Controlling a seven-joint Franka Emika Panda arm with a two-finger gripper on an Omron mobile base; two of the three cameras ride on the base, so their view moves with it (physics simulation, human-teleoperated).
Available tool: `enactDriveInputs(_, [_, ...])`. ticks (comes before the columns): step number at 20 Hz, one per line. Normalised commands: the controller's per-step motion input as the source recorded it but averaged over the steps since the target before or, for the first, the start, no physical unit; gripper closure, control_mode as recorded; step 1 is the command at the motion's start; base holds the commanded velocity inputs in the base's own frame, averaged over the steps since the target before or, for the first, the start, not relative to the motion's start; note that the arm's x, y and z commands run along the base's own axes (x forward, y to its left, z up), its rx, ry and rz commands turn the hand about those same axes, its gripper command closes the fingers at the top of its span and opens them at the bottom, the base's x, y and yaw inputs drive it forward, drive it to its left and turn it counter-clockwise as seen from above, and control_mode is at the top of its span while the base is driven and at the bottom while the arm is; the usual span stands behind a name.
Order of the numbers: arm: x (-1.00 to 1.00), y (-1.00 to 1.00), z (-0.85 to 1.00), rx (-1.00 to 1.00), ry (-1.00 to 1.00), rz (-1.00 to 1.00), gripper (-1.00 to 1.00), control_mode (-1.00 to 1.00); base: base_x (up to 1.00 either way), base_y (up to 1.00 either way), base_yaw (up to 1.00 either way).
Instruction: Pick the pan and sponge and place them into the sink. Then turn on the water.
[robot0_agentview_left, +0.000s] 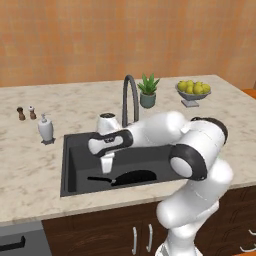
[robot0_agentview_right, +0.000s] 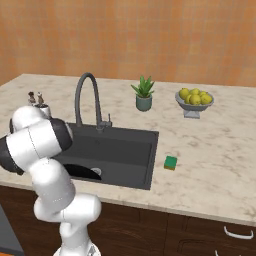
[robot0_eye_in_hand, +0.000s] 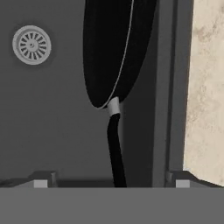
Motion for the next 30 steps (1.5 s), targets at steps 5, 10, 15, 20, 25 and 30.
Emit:
enactDriveInputs(5, [-0.13, -0.1, 1.0, 0.16, -0.17, 0.13, -1.0, -1.0, 0.0, 0.0, 0.0])
enactDriveInputs(10, [-0.31, -0.05, 0.86, -0.12, -0.15, 0.21, -1.0, -1.0, 0.0, 0.0, 0.0])
enactDriveInputs(15, [-0.33, -0.45, 0.84, -0.05, -0.09, 0.43, -1.0, -1.0, 0.0, 0.0, 0.0])
enactDriveInputs(20, [-0.3, -0.7, 0.5, 0.0, -0.06, 0.67, -1.0, -1.0, 0.0, 0.0, 0.0])
enactDriveInputs(25, [-0.48, -0.81, 0.04, -0.01, -0.16, 0.75, -1.0, -1.0, 0.0, 0.0, 0.0])
enactDriveInputs(30, [-0.17, -0.99, 0.0, -0.05, -0.02, 0.62, -1.0, -1.0, 0.0, 0.0, 0.0])
